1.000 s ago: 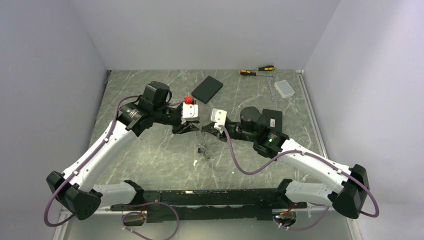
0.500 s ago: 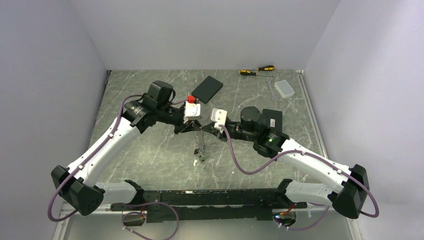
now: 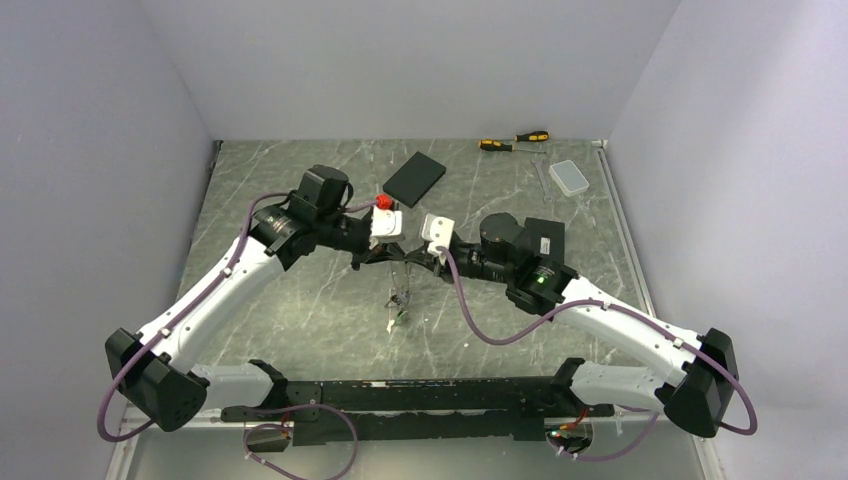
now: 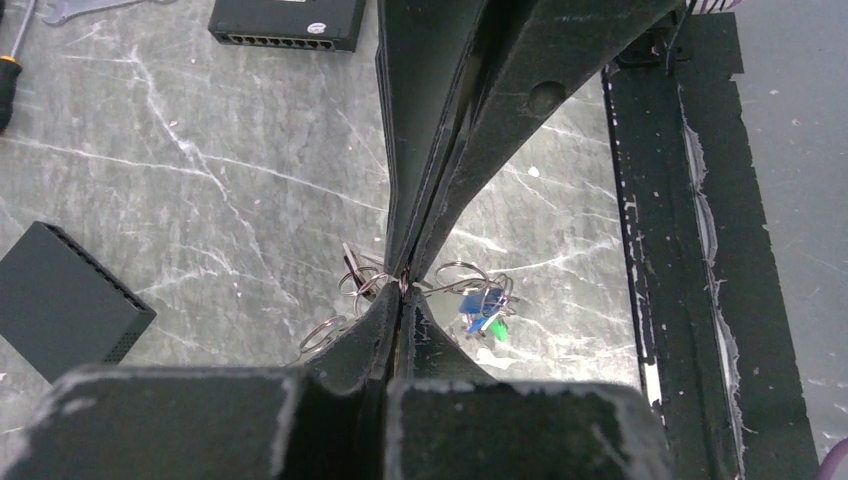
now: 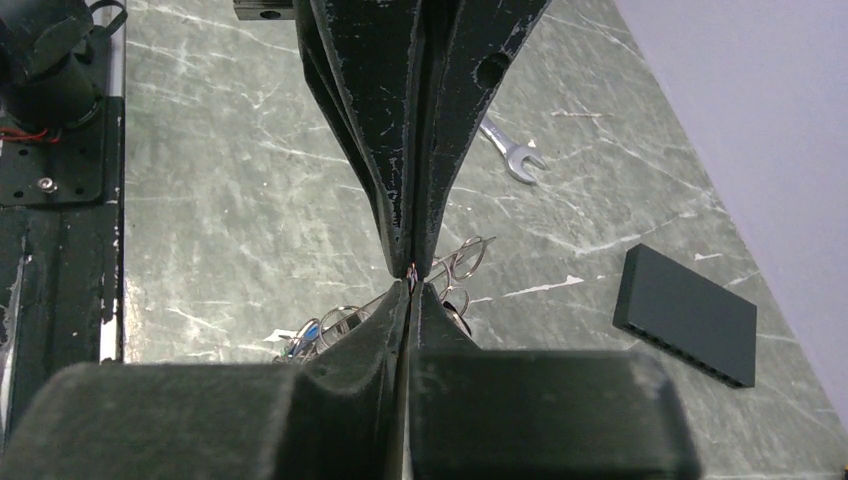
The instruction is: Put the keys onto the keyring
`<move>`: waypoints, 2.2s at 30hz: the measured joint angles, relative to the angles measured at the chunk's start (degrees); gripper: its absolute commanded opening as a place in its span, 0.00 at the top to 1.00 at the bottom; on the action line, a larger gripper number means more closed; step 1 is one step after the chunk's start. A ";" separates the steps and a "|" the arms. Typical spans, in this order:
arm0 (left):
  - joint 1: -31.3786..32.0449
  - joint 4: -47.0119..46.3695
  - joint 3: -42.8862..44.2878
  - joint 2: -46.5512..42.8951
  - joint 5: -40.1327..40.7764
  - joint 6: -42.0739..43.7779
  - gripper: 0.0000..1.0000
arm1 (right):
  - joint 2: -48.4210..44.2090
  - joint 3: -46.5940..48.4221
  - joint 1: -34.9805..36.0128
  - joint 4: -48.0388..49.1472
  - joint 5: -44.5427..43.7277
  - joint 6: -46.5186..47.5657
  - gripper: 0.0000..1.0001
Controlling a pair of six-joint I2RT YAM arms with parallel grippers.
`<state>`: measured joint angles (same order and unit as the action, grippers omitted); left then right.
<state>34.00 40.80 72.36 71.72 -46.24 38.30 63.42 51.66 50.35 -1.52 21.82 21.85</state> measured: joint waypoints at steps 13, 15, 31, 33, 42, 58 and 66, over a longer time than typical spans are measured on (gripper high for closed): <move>0.22 -8.02 -3.78 -0.11 0.79 -3.89 1.00 | -3.04 0.44 -1.49 -4.57 -2.32 -4.04 0.54; 0.11 -9.31 -3.82 -0.11 0.35 -3.93 1.00 | -3.28 1.03 -2.38 -6.21 -2.36 -4.04 0.56; -1.31 -10.16 -3.61 1.92 -4.52 -2.95 1.00 | 0.31 3.91 -5.81 -11.91 -0.87 -1.27 0.62; -1.31 -10.16 -3.61 1.95 -4.87 -2.95 1.00 | 0.63 4.57 -5.81 -11.96 -0.24 -1.25 0.62; -1.57 -10.21 -3.58 1.95 -5.22 -2.99 1.00 | 1.09 5.68 -5.81 -11.98 2.47 -1.03 0.73; -1.90 -11.26 -3.61 1.95 -6.43 -3.69 1.00 | 2.40 5.81 -5.81 -12.07 4.26 -0.46 0.99; -1.97 -11.47 -3.61 1.95 -6.43 -5.09 1.00 | 2.47 5.95 -5.81 -12.22 4.15 -0.42 0.98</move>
<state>32.03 29.32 68.75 73.67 -52.66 33.21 65.89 57.60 44.53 -13.74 25.98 21.43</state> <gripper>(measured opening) 0.012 0.026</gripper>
